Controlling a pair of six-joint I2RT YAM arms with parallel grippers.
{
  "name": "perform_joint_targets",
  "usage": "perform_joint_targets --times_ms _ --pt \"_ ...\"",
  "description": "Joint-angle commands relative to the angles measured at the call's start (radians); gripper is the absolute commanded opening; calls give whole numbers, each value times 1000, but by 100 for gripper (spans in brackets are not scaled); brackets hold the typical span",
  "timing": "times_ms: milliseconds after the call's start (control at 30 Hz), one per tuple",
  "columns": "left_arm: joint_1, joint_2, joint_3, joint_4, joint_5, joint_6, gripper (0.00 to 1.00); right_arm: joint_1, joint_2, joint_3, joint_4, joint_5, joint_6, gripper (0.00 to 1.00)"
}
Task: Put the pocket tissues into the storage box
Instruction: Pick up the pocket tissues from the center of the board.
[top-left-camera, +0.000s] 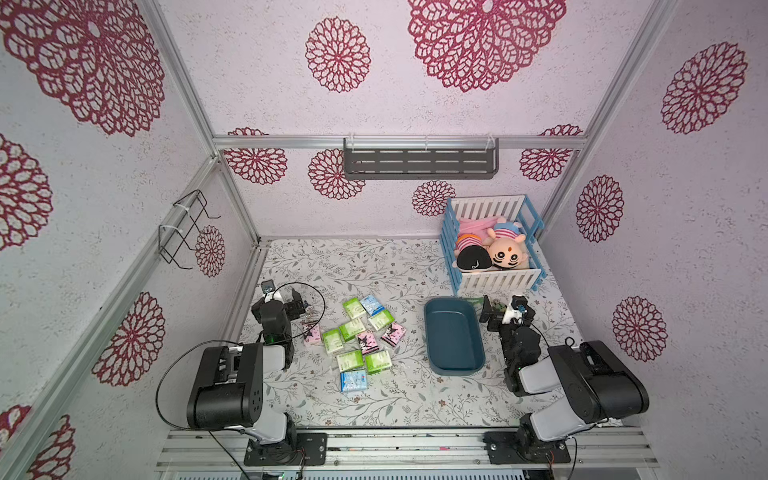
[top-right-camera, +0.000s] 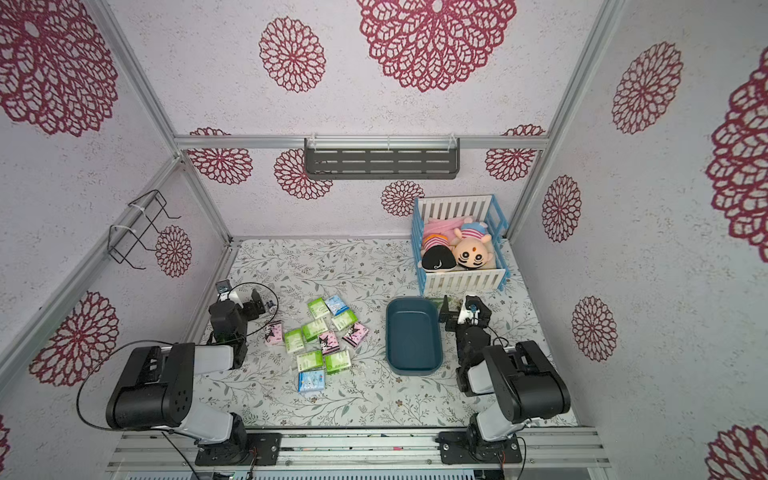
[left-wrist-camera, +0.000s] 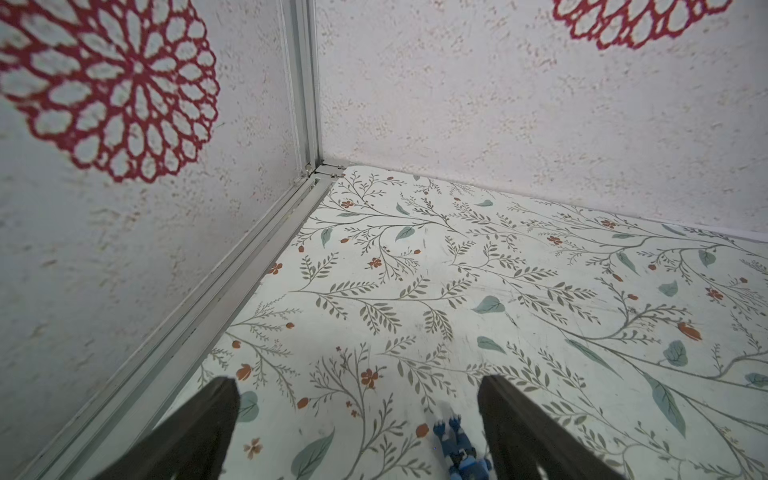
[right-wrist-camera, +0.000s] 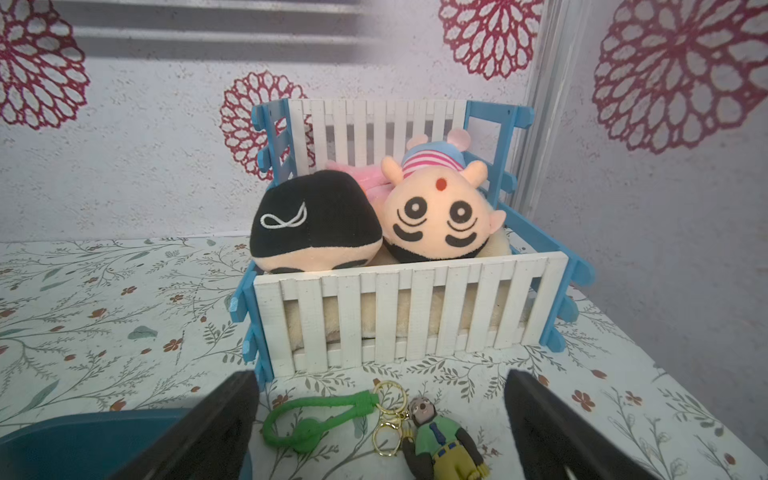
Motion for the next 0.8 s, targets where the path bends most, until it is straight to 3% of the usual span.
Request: perform_joint_targets --times_ms 0,567,700,767 --pt "9 9 13 7 7 7 97 0 -6 7 47 -25 -25 99" --pt "12 -1 13 18 3 7 97 -47 -17 45 -37 -84 10 99" --pt "3 -179 140 -354 -27 -21 97 -23 -169 96 -255 12 15 99" --pt "-1 -270 189 -462 15 -36 97 1 -265 143 -379 70 11 99"
